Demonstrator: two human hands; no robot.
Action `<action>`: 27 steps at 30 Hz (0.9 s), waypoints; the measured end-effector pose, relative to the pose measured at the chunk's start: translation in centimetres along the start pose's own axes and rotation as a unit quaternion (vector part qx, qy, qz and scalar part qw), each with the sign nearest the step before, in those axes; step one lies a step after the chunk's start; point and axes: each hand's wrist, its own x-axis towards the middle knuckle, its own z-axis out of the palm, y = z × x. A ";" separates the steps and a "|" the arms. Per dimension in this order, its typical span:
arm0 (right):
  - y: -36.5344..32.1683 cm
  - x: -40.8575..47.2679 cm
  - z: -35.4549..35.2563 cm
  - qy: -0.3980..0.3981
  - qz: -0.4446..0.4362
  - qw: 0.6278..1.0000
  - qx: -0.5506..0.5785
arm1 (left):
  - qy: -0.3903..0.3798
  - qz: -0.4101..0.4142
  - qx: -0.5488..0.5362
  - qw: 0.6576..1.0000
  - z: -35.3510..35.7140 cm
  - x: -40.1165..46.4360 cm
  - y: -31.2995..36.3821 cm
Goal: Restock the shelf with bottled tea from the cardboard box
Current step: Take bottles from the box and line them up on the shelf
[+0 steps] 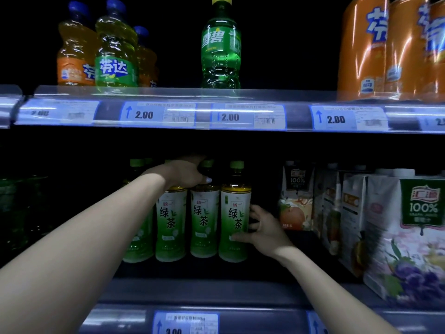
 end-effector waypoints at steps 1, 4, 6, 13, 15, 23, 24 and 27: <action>0.0 0.0 0.1 0.005 0.001 1.000 -0.003 | 0.008 0.003 0.005 1.000 0.1 0.0 0.1; 0.1 -0.1 0.1 0.016 0.005 1.000 -0.005 | 0.025 0.027 -0.015 0.999 0.2 -0.9 0.8; 0.2 -0.2 0.2 0.018 0.015 1.000 -0.014 | 0.045 0.038 -0.031 0.998 0.3 -2.1 1.0; -1.4 -3.2 2.1 0.151 0.037 0.987 -0.036 | 0.238 0.058 -0.202 0.948 1.1 -8.8 -0.1; -2.6 -5.7 3.1 0.170 0.014 0.984 -0.041 | 0.231 0.064 -0.220 0.945 1.5 -12.4 -0.8; -5.1 -18.0 11.7 0.144 -0.043 0.988 -0.025 | 0.123 0.057 -0.336 0.932 6.2 -26.9 -7.2; -4.7 -19.5 13.2 0.135 -0.033 0.990 -0.024 | 0.105 0.047 -0.345 0.932 7.2 -28.9 -8.0; -2.5 -24.6 17.5 0.101 0.014 0.995 -0.006 | 0.056 -0.008 -0.375 0.925 10.6 -34.9 -10.6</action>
